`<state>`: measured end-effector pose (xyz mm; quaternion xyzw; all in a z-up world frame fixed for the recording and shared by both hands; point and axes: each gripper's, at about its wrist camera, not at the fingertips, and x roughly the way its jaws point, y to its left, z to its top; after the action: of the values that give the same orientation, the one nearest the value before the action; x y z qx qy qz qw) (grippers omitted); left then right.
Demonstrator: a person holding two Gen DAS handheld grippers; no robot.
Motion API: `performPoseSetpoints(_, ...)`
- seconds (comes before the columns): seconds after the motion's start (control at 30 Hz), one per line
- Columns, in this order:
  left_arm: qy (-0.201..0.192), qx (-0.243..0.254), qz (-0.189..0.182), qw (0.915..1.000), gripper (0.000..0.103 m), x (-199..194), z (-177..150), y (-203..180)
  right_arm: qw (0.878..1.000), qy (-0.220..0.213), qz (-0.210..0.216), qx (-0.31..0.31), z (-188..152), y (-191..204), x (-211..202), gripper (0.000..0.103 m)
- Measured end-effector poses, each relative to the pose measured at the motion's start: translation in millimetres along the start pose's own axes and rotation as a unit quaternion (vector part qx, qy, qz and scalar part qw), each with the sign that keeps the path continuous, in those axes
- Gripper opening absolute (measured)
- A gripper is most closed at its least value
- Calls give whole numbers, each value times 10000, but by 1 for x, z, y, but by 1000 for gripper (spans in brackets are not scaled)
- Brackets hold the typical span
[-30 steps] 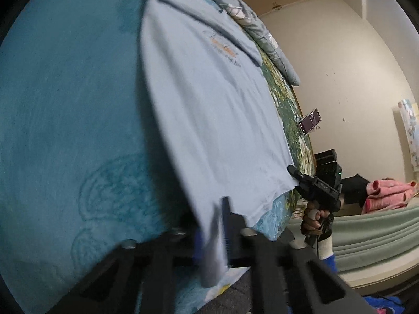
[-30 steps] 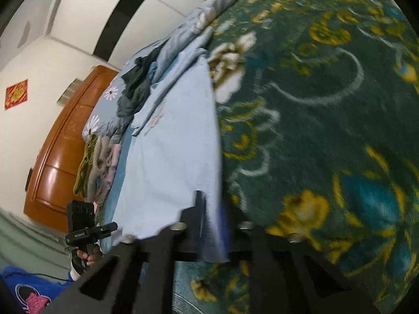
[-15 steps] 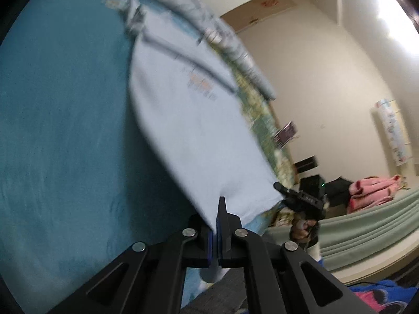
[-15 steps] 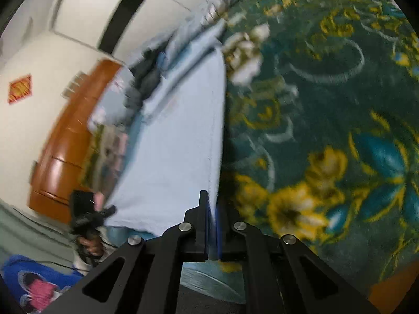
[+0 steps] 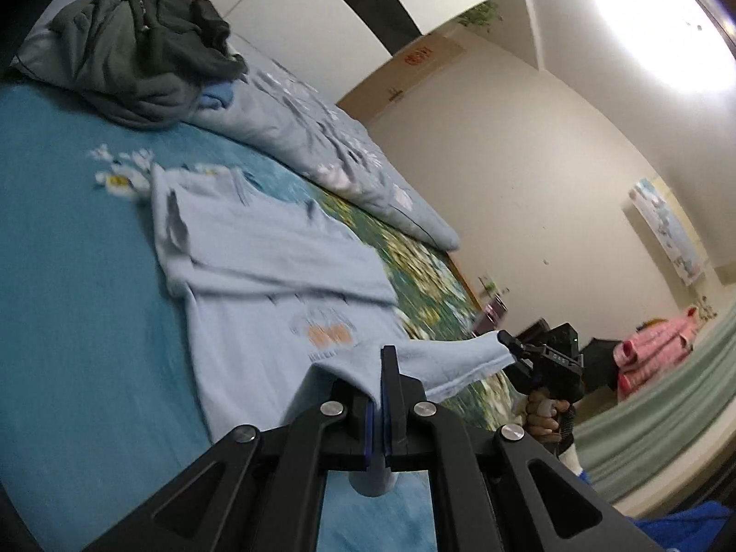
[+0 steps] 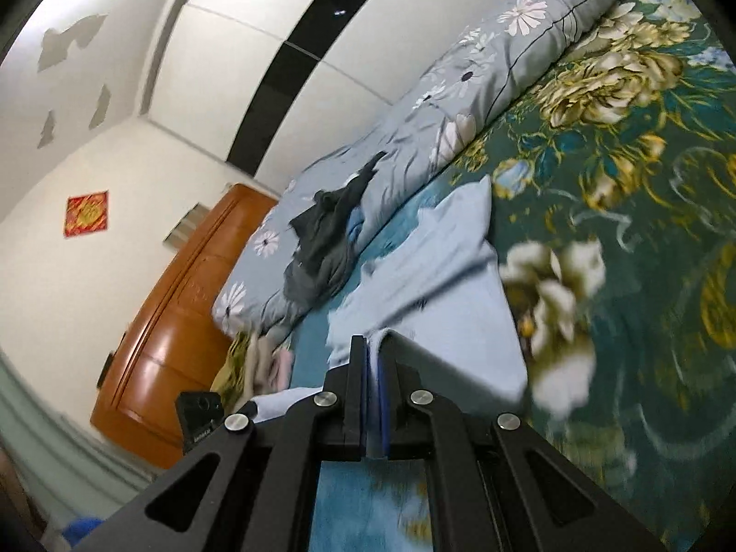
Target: Fold clothes
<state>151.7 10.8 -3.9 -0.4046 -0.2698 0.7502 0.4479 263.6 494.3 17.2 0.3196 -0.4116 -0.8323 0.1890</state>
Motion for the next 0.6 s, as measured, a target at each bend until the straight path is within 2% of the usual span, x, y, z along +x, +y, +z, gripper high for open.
performPoseSetpoints(0.13,-64,-352,93,9993,3,17,31,36,9995,106,-274,119,36,-7,46,4)
performPoseSetpoints(0.4,-199,-1241,154,9920,3,52,83,98,9943,327,-919,426,92,-29,132,4)
performPoseSetpoints(0.6,-154,-1351,374,9900,3,78,111,119,9900,204,-1261,604,123,-43,168,4)
